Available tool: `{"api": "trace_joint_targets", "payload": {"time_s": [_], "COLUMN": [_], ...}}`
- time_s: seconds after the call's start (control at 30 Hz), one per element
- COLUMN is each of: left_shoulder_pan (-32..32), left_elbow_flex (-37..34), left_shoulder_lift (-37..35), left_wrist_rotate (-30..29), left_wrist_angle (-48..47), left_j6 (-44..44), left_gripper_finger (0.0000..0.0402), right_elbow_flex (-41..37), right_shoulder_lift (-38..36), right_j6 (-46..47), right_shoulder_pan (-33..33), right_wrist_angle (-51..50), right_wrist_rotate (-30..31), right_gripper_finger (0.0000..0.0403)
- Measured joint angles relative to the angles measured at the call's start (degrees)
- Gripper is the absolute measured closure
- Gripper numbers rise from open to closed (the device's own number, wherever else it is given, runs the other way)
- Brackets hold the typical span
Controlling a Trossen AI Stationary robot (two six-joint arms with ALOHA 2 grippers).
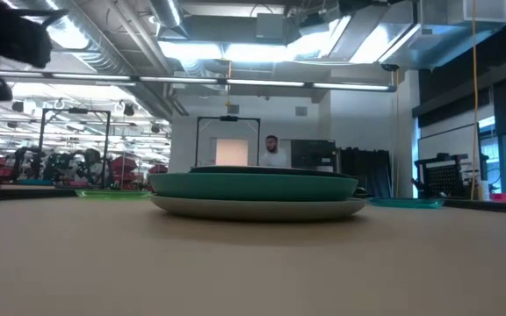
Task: Stack plastic plates
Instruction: Stack the transparent orange plate on top of the transparent pink plate
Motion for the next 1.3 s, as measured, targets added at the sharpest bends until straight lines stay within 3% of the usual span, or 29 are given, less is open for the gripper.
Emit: {"api": "trace_joint_targets", "payload": {"time_s": [0.2,0.57,1.0,1.3], "left_shoulder_pan": [0.0,0.0,0.0,0.0], "left_elbow_flex": [-2.19,-2.21,-2.63,-7.47], "left_shoulder_lift": [5.82,15.62,16.78,16.61], "left_wrist_rotate": [7.89,7.98,7.3,11.65], "left_wrist_angle": [5.85,7.07,10.08,16.31], "left_j6": [8.82,17.25,18.68,18.14], "left_gripper_finger": [0.0301,0.0301,0.0301,0.0301], "right_elbow_flex": [0.0,0.0,0.0,-0.04], "right_shoulder_lift": [0.0,0.0,2.17,2.89], "right_j6": [0.0,-0.04,-0.67,-1.51], "right_shoulder_pan": [-0.02,0.0,-0.02,-0.01], "right_wrist_angle": [0.56,0.54,1.45,2.43], "right_wrist_rotate": [0.0,0.0,0.02,0.01], "right_gripper_finger": [0.0258,0.0258,0.0258,0.0258]}}
